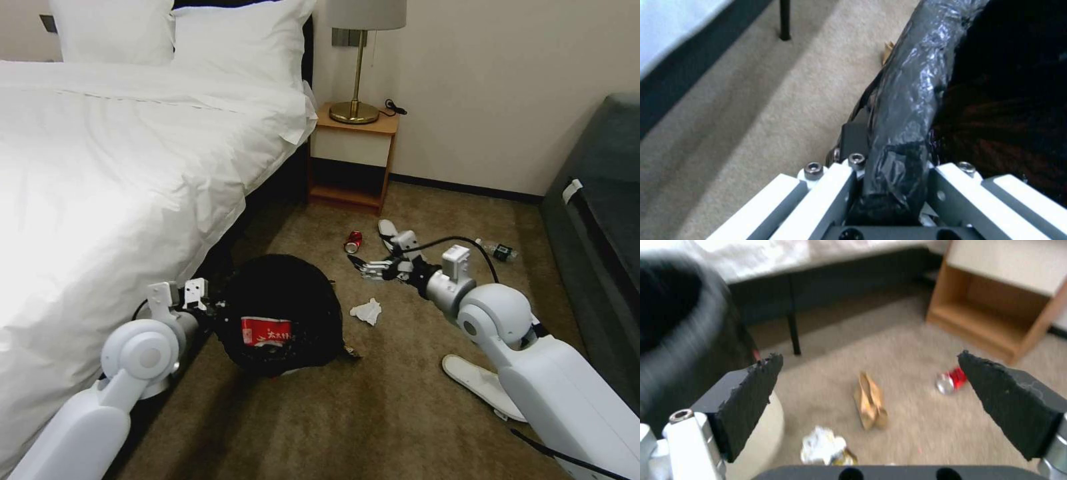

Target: Pick up the trash bin, then pick up the garbage on the floor and place it into the trash bin.

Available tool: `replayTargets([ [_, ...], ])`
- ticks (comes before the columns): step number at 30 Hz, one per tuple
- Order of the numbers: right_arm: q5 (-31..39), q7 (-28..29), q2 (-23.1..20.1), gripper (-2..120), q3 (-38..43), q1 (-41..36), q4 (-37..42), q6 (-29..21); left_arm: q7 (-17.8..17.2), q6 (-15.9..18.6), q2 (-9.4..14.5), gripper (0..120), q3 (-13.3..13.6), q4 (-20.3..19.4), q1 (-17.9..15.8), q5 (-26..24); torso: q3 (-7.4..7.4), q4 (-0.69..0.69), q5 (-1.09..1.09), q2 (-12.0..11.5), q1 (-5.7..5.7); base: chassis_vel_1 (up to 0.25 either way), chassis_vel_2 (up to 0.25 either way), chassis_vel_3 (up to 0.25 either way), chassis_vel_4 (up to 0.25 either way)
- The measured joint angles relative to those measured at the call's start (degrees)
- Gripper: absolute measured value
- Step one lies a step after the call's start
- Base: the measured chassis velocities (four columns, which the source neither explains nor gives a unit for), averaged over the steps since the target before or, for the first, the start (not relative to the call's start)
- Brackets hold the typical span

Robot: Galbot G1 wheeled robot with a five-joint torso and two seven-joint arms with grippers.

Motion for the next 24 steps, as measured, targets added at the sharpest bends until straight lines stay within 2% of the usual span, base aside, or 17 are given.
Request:
replayTargets([
  [5, -0.82, -0.73, -0.23, 100, 0.27, -3.16, -3.63, 1.72, 0.37, 0.0, 0.1, 2, -1.5, 0.7, -0.87, -0.63, 0.0, 0.0, 0.0, 0.0, 0.0, 0.0, 0.0, 0.0, 0.0],
  [10, -2.23, -2.39, 0.26, 100, -0.56, -4.68, -8.58, 3.35, 0.26, 0.0, 0.21, 2, -1.72, 0.73, -1.72, -1.29, 0.0, -0.01, -0.01, 0.0, 0.0, 0.0, 0.0, 0.0, 0.0],
  [12, -4.25, -4.08, 0.87, 100, -0.9, -4.77, -11.45, 4.66, 0.23, 0.0, 0.37, 2, -1.81, 0.64, -1.91, -1.46, 0.0, 0.0, 0.0, 0.0, 0.0, 0.0, 0.0, 0.0, 0.0],
  [14, -8.46, -8.42, 2.19, 100, -1.49, -4.61, -16.9, 7.5, 0.24, 0.0, 0.62, 2, -2.23, 0.48, -2.02, -1.59, 0.0, 0.0, 0.0, 0.0, 0.0, 0.0, 0.0, 0.0, 0.0],
  [20, -12.35, -12.87, 4.45, 100, -3.9, -2.84, -23.54, 10.73, 0.66, 0.0, 1.07, 2, -3.12, 0.08, -1.72, -1.65, 0.0, -0.01, -0.01, 0.0, 0.0, 0.0, 0.0, 0.0, 0.0],
  [24, -17.31, -16.87, 8.25, 100, -5.75, 0.11, -29.93, 13.99, 1.06, 0.0, 1.55, 2, -3.87, -0.41, -1.36, -1.84, 0.0, 0.0, -0.02, 0.0, 0.0, 0.0, 0.0, 0.0, 0.0],
])
